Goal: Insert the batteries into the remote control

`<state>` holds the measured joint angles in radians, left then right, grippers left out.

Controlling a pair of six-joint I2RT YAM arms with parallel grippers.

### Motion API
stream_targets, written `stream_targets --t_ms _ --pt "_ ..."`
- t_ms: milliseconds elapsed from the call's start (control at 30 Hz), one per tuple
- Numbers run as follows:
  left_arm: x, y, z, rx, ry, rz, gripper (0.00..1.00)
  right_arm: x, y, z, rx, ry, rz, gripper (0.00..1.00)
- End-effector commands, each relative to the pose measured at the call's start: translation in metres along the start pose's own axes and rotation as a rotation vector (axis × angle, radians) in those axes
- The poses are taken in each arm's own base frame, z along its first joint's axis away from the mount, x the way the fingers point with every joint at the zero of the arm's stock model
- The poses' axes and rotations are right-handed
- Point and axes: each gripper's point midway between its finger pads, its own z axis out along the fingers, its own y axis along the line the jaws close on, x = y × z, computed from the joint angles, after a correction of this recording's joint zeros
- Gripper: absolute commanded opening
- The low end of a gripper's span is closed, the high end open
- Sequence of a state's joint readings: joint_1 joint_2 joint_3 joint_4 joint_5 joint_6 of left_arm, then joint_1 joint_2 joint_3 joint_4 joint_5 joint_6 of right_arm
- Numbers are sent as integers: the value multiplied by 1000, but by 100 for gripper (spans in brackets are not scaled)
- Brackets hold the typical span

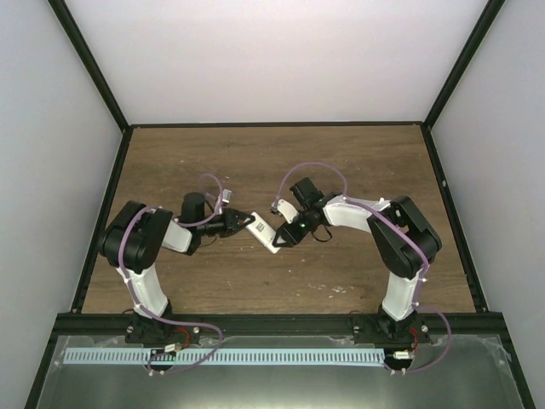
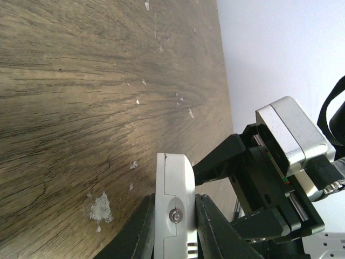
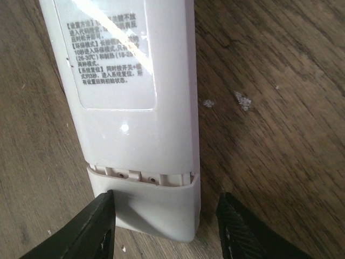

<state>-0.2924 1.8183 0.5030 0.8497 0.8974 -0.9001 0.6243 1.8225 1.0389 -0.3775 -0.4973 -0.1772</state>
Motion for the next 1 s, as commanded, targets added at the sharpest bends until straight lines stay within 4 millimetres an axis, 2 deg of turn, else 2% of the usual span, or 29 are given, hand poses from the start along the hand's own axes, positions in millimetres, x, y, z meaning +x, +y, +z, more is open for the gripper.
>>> stream_targets --t_ms 0,267,533,633,767,967 --pt "14 -7 5 53 78 15 0 13 -25 1 92 45 6 46" --pt "14 -9 5 62 85 19 0 14 -38 -14 118 21 27 48" --pt "12 -7 6 50 78 16 0 -7 -32 -41 164 -73 35 47" --pt "11 -5 7 40 74 15 0 -12 -24 -53 175 -120 36 47" --pt "10 -6 7 40 72 16 0 -5 -9 -51 127 -127 48 46" --pt "7 -7 8 42 68 22 0 10 15 -26 62 -65 43 45"
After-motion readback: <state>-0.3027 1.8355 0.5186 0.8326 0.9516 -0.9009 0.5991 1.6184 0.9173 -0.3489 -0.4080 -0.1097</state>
